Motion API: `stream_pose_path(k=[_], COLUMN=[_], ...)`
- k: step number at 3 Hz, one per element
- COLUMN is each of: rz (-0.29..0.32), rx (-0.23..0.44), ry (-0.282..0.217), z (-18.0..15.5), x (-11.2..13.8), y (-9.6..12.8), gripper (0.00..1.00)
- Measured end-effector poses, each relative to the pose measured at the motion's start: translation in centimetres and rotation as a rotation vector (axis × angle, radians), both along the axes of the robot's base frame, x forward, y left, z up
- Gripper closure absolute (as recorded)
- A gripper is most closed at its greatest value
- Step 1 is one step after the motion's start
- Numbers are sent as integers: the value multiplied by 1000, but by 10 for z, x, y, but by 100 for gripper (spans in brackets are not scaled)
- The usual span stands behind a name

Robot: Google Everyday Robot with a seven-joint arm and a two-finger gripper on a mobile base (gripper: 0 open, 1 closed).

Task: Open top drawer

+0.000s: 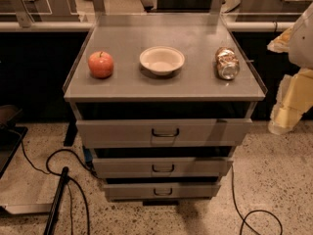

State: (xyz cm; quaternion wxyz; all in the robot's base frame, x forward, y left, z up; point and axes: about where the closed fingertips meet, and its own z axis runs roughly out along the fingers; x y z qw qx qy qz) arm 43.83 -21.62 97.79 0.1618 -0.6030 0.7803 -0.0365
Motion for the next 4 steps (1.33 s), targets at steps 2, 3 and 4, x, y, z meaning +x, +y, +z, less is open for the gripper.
stream_pose_path(k=[2,3,4], rz=[37,37,46], rx=[54,54,67], ry=[24,24,54], z=[-55,-55,-79], x=[9,9,5], y=[19,19,26], gripper=[0,0,0])
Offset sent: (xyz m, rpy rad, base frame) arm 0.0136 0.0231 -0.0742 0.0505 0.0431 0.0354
